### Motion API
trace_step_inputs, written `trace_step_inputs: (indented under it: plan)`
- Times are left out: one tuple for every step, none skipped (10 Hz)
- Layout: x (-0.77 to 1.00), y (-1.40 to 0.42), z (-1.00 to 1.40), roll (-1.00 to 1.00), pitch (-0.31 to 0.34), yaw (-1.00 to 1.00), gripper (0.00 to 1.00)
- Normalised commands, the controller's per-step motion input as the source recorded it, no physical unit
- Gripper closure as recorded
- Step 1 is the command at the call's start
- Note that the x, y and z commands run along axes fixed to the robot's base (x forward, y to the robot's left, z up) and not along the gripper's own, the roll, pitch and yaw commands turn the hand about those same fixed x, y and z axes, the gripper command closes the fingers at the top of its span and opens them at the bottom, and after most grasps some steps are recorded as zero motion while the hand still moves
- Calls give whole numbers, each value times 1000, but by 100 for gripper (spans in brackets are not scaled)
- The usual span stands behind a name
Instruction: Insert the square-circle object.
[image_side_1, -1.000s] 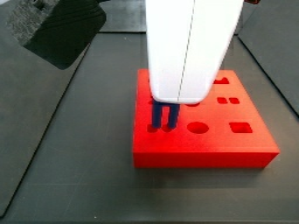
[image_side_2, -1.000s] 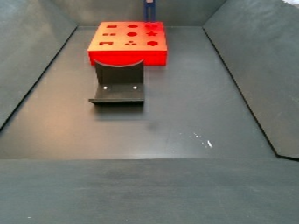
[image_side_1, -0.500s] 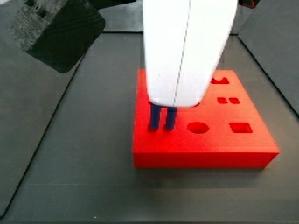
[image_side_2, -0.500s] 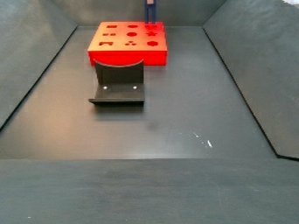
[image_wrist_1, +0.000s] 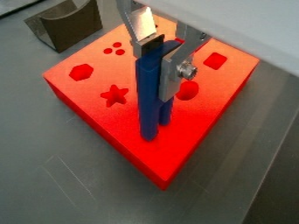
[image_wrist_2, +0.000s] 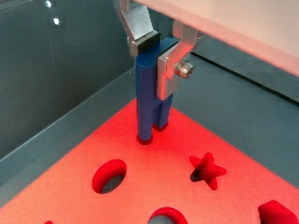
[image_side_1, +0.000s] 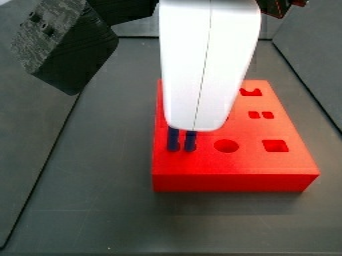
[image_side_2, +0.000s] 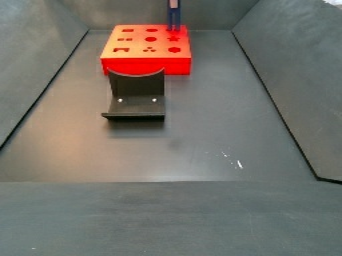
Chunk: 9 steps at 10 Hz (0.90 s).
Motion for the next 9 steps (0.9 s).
trace_step_inputs:
  plan:
    - [211,0,-174,-9,0,134,100]
    - [154,0,-177,0,0,151,100]
    - [160,0,-163,0,0,131,100]
    - [0,0,-211,0,-13,71,100]
    - [0,0,-257,0,-37,57,100]
    - [-83,0,-389,0,-34,0,100]
    - [-100,0,-374,0,-36,0,100]
    - [0,0,-354,0,-30,23,100]
    - [0,0,-371,0,-13,29,100]
